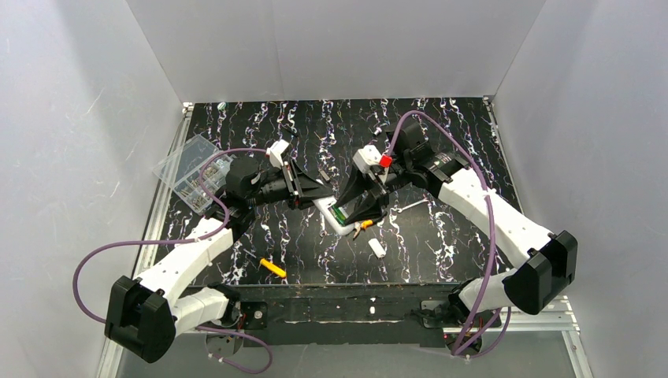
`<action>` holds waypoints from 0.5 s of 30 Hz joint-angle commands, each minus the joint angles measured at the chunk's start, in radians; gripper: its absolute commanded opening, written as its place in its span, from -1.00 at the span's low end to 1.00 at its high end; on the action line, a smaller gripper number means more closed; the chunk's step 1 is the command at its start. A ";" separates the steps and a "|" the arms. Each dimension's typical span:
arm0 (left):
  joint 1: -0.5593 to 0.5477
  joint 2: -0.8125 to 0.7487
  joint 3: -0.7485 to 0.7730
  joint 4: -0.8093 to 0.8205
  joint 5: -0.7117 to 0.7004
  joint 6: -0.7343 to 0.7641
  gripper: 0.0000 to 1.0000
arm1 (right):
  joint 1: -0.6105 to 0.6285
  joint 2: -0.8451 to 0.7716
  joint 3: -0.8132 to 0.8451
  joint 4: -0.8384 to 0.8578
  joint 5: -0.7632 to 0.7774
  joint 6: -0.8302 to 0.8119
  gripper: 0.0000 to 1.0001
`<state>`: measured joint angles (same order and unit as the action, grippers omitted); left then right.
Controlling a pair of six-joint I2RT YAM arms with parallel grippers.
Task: Load the batteries into the remote control
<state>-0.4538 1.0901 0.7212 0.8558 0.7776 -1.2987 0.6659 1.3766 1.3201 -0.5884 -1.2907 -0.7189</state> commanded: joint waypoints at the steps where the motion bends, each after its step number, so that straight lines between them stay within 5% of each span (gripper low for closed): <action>1: -0.008 -0.009 0.043 0.066 0.039 -0.001 -1.00 | 0.009 -0.001 0.046 -0.037 -0.009 -0.038 0.11; 15: -0.014 -0.001 0.035 0.073 0.031 0.000 -1.00 | 0.015 0.006 0.052 -0.103 -0.042 -0.094 0.15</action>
<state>-0.4610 1.0924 0.7212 0.8562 0.7746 -1.2987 0.6720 1.3823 1.3205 -0.6590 -1.2984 -0.7769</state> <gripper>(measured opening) 0.252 0.574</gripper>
